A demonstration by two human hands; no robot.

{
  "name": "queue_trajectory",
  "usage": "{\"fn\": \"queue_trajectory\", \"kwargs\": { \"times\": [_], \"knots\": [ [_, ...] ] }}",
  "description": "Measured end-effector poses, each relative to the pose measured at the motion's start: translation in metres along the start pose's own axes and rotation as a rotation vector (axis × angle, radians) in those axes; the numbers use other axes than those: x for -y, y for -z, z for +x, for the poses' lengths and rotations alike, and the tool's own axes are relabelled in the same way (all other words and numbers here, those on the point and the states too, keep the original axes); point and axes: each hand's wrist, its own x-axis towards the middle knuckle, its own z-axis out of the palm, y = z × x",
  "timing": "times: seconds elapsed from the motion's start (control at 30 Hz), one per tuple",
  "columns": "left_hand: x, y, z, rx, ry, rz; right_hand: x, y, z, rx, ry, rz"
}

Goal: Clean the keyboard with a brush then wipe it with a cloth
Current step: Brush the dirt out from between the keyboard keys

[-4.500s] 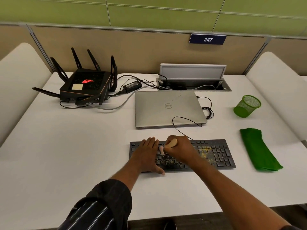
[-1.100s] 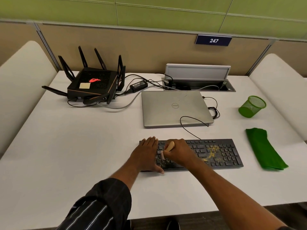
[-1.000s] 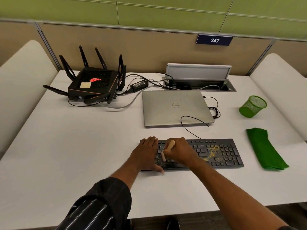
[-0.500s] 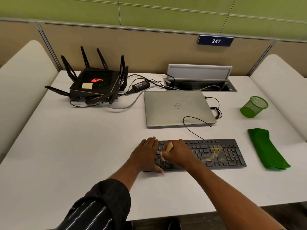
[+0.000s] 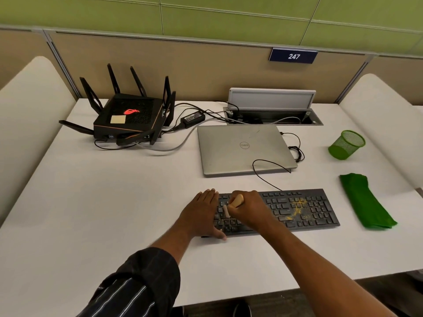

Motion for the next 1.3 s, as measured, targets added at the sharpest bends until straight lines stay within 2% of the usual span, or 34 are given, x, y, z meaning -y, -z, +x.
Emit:
{"fn": "queue_trajectory", "kwargs": {
  "times": [0.13, 0.33, 0.67, 0.83, 1.03, 1.2, 1.3],
  "knots": [
    [0.003, 0.002, -0.003, 0.008, -0.009, 0.006, 0.001, -0.001, -0.003, 0.073, -0.037, -0.017],
    [0.013, 0.0, -0.007, 0.011, -0.001, -0.036, 0.013, -0.003, 0.001, -0.077, -0.014, 0.105],
    [0.018, 0.001, -0.011, 0.008, -0.008, -0.043, 0.021, -0.013, -0.001, 0.059, -0.063, 0.027],
    [0.02, 0.001, -0.012, 0.001, -0.019, -0.029, 0.024, -0.011, -0.001, -0.058, -0.056, 0.089],
    [0.023, 0.002, -0.013, 0.0, -0.044, -0.028, 0.021, -0.014, -0.001, 0.049, -0.091, 0.036],
    [0.03, 0.001, -0.014, -0.007, -0.069, -0.044, 0.03, -0.015, -0.002, -0.067, -0.052, 0.128],
    [0.036, 0.001, -0.017, -0.003, -0.074, -0.069, 0.03, -0.023, -0.005, -0.074, -0.029, 0.083]
  ]
}}
